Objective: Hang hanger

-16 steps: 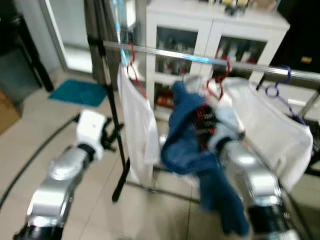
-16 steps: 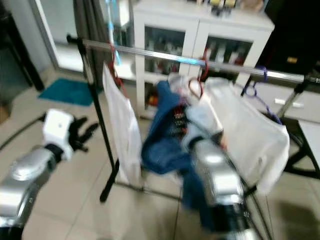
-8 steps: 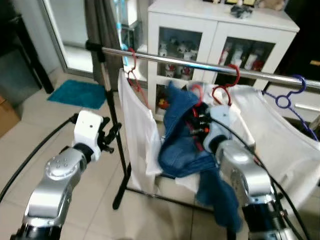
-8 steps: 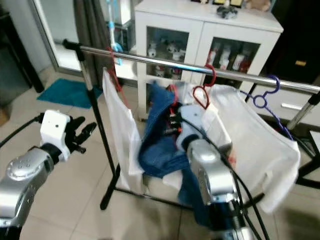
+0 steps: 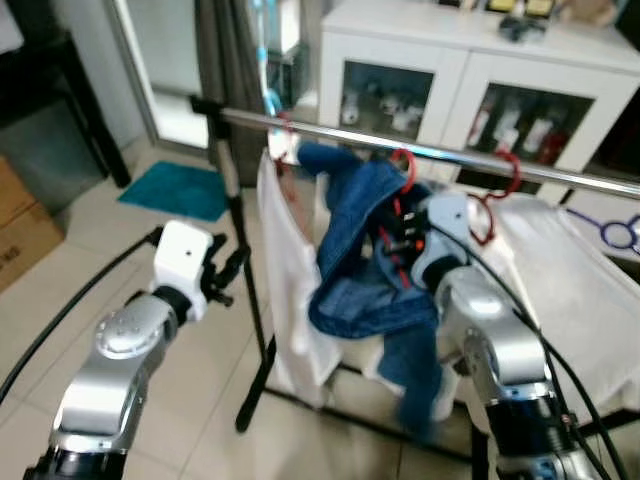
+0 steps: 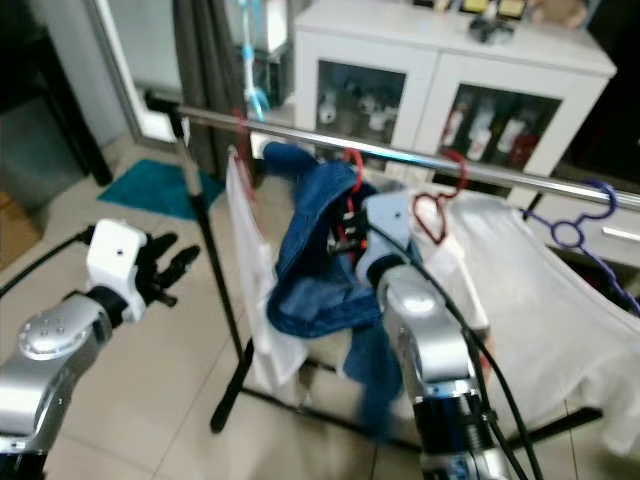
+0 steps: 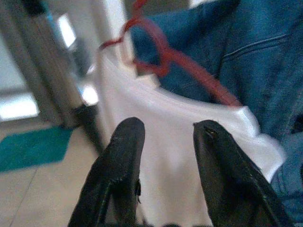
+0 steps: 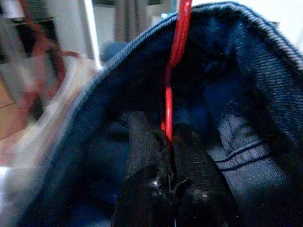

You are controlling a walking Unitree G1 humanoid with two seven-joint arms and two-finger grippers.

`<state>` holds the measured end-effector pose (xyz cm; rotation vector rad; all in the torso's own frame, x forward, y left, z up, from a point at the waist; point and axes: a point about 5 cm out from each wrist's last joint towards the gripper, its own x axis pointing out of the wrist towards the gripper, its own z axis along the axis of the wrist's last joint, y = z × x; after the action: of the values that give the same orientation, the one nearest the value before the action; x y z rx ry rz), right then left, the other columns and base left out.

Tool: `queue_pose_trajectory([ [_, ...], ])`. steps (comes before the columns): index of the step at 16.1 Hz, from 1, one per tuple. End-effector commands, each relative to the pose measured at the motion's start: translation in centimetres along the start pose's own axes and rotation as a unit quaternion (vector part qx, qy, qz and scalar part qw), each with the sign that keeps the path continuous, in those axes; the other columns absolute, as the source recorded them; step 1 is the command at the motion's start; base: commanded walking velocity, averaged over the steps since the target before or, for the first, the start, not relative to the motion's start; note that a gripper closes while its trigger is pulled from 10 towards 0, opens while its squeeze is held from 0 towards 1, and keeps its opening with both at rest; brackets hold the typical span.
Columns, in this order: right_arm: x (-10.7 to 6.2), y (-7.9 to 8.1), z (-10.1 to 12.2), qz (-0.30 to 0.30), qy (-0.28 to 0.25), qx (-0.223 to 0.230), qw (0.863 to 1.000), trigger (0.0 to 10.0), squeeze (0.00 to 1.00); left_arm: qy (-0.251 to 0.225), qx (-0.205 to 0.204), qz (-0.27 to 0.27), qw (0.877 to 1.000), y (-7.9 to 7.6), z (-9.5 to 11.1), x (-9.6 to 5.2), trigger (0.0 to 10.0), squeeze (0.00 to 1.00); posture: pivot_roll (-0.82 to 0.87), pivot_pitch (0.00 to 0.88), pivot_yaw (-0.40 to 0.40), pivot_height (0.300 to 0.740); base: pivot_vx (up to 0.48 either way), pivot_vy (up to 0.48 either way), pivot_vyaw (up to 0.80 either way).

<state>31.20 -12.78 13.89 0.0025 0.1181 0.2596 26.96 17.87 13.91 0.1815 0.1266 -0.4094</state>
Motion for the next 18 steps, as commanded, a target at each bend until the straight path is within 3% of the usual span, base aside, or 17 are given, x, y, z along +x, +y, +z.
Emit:
queue_pose_trajectory([
  [1,0.1,-0.6,1.7,-0.015,-0.038,0.001,0.999,10.0,0.0,-0.01,0.008,-0.017,1.0,-0.4,0.4,0.0,10.0,0.0,0.05,0.0,-0.009,0.74,0.0,0.0,0.0],
  [5,0.6,-0.7,2.3,-0.02,-0.052,0.007,0.998,10.0,0.0,-0.064,-0.013,-0.092,0.994,-1.5,1.7,-0.6,10.0,0.0,0.05,0.0,-0.012,0.74,0.0,0.0,0.0],
  [7,1.1,-0.8,2.6,-0.023,-0.054,0.006,0.998,10.0,0.0,-0.066,-0.019,-0.126,0.99,-1.9,1.7,-0.9,10.0,0.0,0.05,0.0,-0.012,0.74,0.0,0.0,0.0],
  [10,1.9,-0.7,3.3,-0.024,-0.059,0.012,0.998,10.0,0.0,-0.064,-0.017,-0.13,0.989,-1.7,1.6,-1.0,10.0,0.0,0.06,0.0,-0.015,0.74,0.0,0.0,0.0],
  [14,4.0,-0.8,2.8,-0.038,0.001,-0.015,0.999,10.0,0.0,-0.067,-0.015,-0.144,0.987,-1.7,1.7,-1.2,10.0,0.0,0.06,0.0,-0.014,0.74,0.0,0.0,0.0],
  [17,4.9,-1.2,2.4,-0.057,0.029,0.005,0.998,10.0,0.0,-0.067,-0.016,-0.156,0.985,-1.8,1.7,-1.4,10.0,0.0,0.06,0.0,-0.015,0.74,0.0,0.0,0.0],
  [18,5.0,-1.4,1.4,-0.069,0.062,0.006,0.996,10.0,0.0,-0.064,-0.018,-0.161,0.985,-1.9,1.7,-1.5,10.0,0.0,0.06,0.0,-0.017,0.74,0.0,0.0,0.0],
])
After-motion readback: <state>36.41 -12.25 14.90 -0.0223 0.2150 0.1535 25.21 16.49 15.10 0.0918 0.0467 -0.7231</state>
